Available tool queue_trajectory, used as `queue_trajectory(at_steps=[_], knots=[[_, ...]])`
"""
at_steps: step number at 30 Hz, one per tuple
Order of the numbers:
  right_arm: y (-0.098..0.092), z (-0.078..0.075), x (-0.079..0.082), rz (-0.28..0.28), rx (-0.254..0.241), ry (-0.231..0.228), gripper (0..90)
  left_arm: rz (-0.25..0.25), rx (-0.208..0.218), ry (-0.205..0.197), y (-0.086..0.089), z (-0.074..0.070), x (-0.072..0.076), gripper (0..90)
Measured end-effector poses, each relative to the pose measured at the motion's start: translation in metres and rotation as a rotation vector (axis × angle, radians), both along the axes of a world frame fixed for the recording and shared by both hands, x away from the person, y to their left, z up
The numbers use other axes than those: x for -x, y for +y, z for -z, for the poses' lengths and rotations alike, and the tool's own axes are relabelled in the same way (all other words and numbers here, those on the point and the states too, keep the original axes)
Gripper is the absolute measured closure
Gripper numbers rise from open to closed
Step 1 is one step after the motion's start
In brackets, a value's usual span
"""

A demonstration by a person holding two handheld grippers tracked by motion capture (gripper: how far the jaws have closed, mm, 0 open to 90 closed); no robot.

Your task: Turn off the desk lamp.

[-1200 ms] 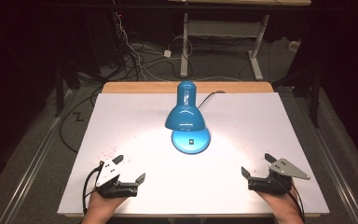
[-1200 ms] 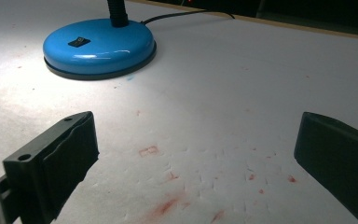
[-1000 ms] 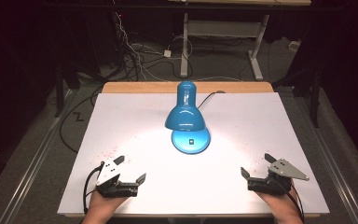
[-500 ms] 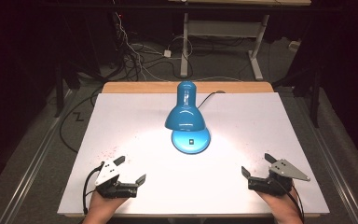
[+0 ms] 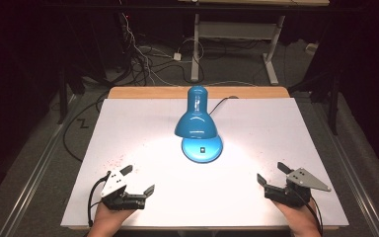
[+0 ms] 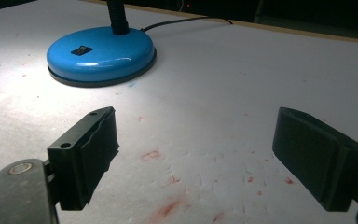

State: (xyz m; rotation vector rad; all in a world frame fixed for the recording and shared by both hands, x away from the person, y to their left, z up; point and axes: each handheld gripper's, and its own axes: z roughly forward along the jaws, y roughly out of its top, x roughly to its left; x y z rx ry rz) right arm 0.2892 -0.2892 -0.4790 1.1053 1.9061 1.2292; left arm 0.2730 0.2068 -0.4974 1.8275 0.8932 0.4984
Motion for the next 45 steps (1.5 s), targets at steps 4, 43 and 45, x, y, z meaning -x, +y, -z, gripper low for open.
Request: queue_trajectory(at_steps=[4,43,45], knots=[[-0.0006,0.0004,-0.0004,-0.003,-0.004,0.011,21.2,0.001,-0.007,0.000,-0.0008,-0.0001,0.0001,0.0],[-0.0006,-0.0041,-0.0047,-0.051,0.017,0.065,90.0,0.015,-0.013,0.003,-0.0013,-0.0002,-0.0004,0.0],[0.0013,-0.0045,-0.0051,-0.057,0.022,0.062,90.0,0.014,-0.013,0.004,-0.0015,-0.0001,-0.0004,0.0]])
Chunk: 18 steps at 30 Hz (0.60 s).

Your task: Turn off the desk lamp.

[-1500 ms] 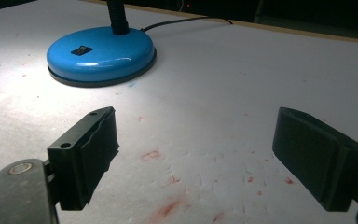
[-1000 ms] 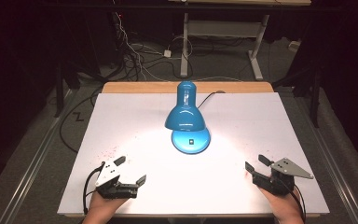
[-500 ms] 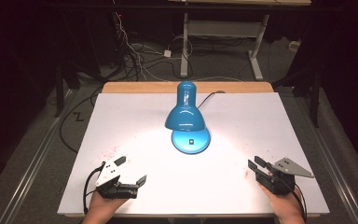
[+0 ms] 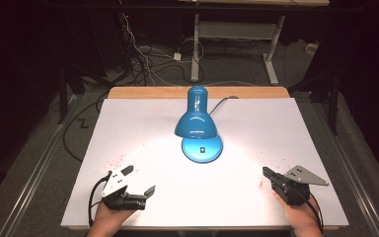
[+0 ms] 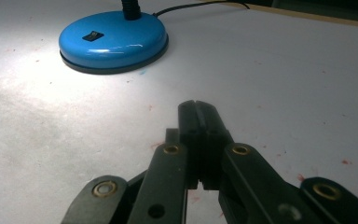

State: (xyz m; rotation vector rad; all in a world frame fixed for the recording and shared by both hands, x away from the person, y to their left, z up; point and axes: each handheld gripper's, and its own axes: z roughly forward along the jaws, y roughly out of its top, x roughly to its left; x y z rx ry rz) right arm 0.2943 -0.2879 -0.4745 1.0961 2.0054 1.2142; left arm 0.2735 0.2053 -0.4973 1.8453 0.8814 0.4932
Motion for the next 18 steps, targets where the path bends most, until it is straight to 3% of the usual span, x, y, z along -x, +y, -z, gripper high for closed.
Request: queue_trajectory(at_steps=[6,12,18], knots=[[0.006,0.000,-0.002,-0.011,0.003,0.002,90.0,0.004,0.003,0.007,0.000,0.000,-0.001,0.0],[0.018,0.001,-0.009,-0.098,-0.038,0.017,90.0,-0.015,-0.002,-0.005,0.000,0.000,0.001,0.0],[0.035,-0.004,-0.016,-0.138,-0.043,0.041,90.0,-0.001,0.012,0.000,0.002,0.000,0.000,0.0]])
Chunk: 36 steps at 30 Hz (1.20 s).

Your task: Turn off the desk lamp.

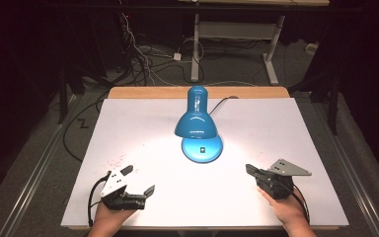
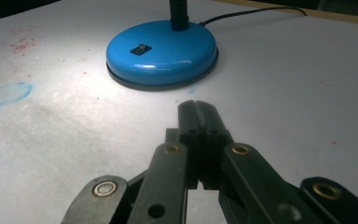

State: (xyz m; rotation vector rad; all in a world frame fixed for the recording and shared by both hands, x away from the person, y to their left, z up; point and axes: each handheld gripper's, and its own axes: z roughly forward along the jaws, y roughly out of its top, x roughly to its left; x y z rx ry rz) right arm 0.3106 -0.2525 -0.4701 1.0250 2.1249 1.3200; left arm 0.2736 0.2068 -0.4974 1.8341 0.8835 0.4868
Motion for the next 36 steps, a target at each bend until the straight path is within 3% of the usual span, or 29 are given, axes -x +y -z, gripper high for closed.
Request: queue_trajectory(at_steps=[9,13,18,36], knots=[[0.026,-0.003,-0.014,-0.040,0.012,-0.007,90.0,0.015,-0.018,0.000,-0.002,0.000,0.000,0.0],[0.037,-0.003,-0.022,-0.046,0.000,0.000,90.0,0.011,-0.006,0.009,-0.001,0.000,-0.001,0.0],[0.044,-0.004,-0.026,-0.057,0.000,-0.007,90.0,0.008,-0.030,0.009,-0.003,0.000,-0.001,0.0],[0.076,-0.004,-0.050,-0.096,0.021,-0.006,90.0,0.013,-0.013,0.012,-0.001,0.000,-0.001,0.0]])
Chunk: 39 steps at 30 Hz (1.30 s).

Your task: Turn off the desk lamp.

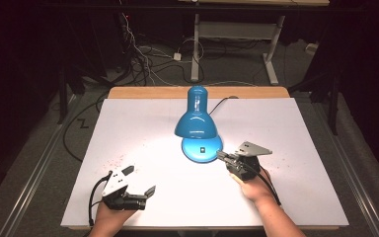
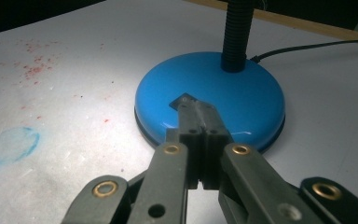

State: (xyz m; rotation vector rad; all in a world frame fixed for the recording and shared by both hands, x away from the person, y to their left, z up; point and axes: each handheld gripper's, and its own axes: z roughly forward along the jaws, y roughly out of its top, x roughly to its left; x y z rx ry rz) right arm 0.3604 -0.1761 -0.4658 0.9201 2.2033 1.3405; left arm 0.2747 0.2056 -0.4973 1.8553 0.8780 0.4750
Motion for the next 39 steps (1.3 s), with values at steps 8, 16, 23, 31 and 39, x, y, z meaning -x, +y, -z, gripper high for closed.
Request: queue_trajectory(at_steps=[8,16,23,31,39], knots=[[0.014,-0.001,-0.011,-0.007,-0.013,0.011,90.0,-0.003,0.005,-0.008,0.000,0.000,0.001,0.0],[0.025,0.000,-0.023,-0.018,-0.019,0.033,90.0,0.003,0.008,-0.001,0.001,0.000,0.000,0.0],[0.027,-0.001,-0.033,-0.021,-0.019,0.053,90.0,0.003,0.007,-0.005,0.001,0.000,0.001,0.0],[0.036,0.001,-0.040,-0.028,-0.029,0.089,90.0,0.004,0.010,-0.007,0.001,0.000,0.001,0.0],[0.041,0.005,-0.045,-0.018,-0.019,0.117,90.0,0.005,0.017,-0.006,0.001,0.000,0.001,0.0]])
